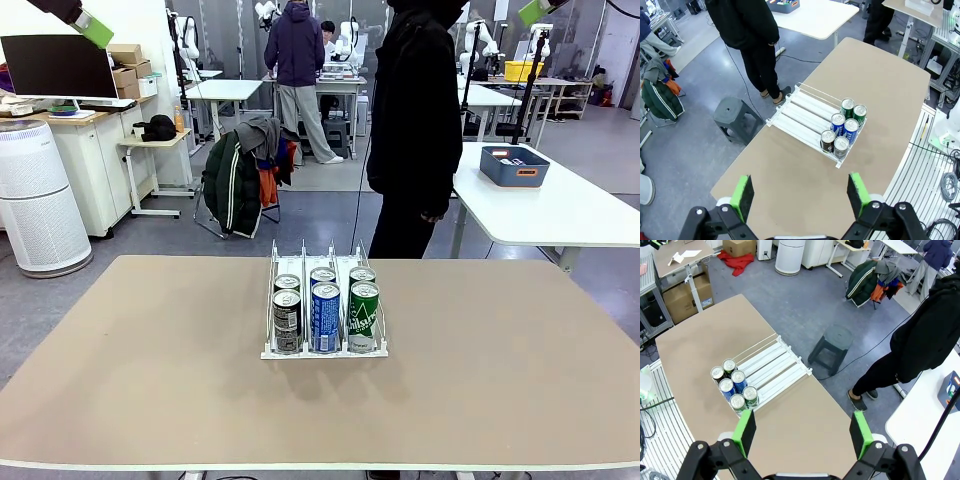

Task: Fill the beverage cans into the dispenser.
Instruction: Pick up the Ionic drink handed by the human.

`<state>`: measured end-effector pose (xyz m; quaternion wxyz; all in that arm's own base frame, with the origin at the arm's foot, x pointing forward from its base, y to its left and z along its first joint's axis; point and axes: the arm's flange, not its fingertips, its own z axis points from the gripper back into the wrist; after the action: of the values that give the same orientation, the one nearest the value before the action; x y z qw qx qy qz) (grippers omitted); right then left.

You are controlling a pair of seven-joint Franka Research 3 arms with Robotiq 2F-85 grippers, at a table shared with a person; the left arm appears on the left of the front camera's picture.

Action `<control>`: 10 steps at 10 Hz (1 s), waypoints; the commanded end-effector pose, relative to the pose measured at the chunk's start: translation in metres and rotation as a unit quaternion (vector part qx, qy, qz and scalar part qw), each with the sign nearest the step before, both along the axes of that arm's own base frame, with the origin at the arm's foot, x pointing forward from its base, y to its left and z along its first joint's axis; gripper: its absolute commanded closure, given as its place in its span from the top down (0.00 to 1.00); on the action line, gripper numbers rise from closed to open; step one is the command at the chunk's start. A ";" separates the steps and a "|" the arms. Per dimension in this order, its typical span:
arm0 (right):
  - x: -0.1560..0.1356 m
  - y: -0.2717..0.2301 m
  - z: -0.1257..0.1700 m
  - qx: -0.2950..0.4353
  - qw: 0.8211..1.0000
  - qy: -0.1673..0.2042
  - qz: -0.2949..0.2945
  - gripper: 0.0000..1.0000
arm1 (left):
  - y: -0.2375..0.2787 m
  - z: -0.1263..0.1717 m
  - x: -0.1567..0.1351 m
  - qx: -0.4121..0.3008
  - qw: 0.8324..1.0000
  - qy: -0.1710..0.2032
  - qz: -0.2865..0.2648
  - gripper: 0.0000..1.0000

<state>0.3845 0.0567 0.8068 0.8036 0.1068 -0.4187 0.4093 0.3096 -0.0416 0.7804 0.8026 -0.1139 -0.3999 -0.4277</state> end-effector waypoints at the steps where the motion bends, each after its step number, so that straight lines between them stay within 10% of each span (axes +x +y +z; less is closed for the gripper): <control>1: 0.000 0.001 -0.001 0.000 1.000 0.001 0.001 1.00 | 0.000 -0.001 0.000 0.001 1.000 0.001 -0.001 1.00; 10: -0.061 0.012 0.006 -0.013 0.997 0.080 -0.022 1.00 | -0.021 -0.016 -0.039 0.028 0.999 0.032 -0.022 1.00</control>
<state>0.3384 0.0688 0.8144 0.8324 0.1285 -0.3660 0.3958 0.2827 -0.0578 0.7732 0.8024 -0.1145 -0.3786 -0.4469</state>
